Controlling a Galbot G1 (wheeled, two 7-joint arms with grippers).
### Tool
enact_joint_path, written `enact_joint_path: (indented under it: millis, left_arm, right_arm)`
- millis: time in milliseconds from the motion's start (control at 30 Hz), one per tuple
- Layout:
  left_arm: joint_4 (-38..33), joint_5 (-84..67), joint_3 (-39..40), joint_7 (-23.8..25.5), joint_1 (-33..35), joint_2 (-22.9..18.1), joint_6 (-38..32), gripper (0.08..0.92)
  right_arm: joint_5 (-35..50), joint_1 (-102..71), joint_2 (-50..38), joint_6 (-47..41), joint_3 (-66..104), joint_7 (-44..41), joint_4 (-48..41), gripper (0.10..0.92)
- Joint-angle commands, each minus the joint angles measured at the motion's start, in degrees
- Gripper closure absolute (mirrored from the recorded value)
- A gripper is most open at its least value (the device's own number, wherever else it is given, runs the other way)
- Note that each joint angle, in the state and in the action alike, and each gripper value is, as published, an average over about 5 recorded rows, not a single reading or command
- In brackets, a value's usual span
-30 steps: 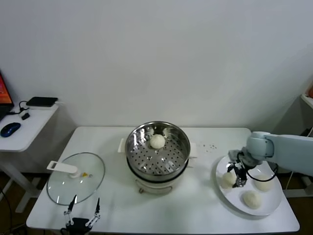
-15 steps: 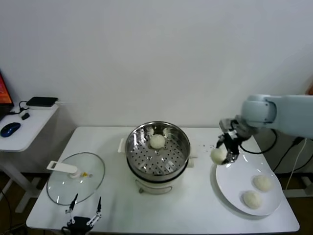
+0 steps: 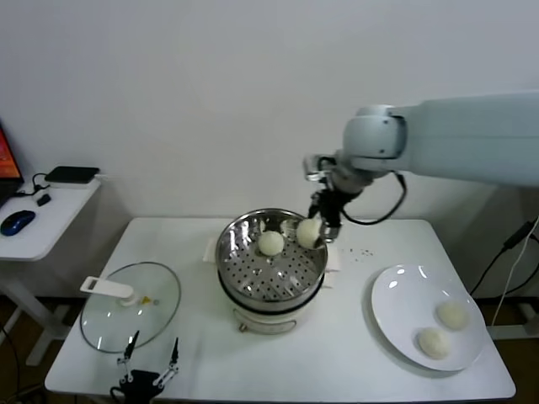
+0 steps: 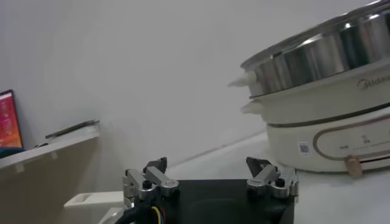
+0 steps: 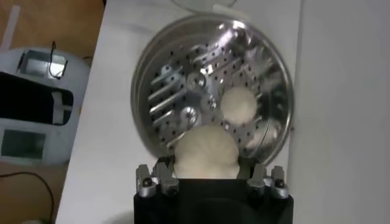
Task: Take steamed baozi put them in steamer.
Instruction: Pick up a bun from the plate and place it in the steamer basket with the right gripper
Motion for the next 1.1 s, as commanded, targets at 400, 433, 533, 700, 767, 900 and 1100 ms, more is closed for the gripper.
enact_joint_path:
  millis: [400, 433, 533, 700, 767, 900, 1100]
  left_arm:
    - [0.52, 0.03, -0.71, 0.21, 0.15, 0.27, 0.1, 0.177]
    - [0.65, 0.06, -0.77, 0.21, 0.15, 0.31, 0.06, 0.177]
    - [0.88, 0.12, -0.88, 0.2, 0.08, 0.37, -0.04, 0.177]
    - [0.79, 0.13, -0.85, 0.21, -0.01, 0.26, -0.04, 0.177]
    - [0.79, 0.15, -0.83, 0.23, -0.05, 0.24, -0.05, 0.177]
    - [0.79, 0.14, -0.93, 0.18, -0.06, 0.19, -0.16, 0.177]
    - [0.78, 0.11, -1.11, 0.09, 0.06, 0.13, -0.26, 0.177]
  right_arm:
    - [-3.29, -19.72, 20.4, -3.64, 7.2, 4.05, -18.33, 0.33]
    - [-3.65, -20.18, 20.73, -3.64, 7.06, 4.12, -18.61, 0.33]
    - [-5.05, -21.36, 21.65, -3.63, 6.41, 4.41, -19.48, 0.33]
    - [-7.32, -22.86, 22.54, -3.6, 5.51, 4.62, -20.89, 0.332]
    - [-7.81, -23.3, 22.9, -3.54, 5.34, 4.64, -21.56, 0.332]
    - [-8.88, -24.18, 23.41, -3.44, 5.44, 4.81, -23.17, 0.33]
    - [-8.82, -24.17, 23.12, -2.67, 6.04, 4.88, -22.99, 0.267]
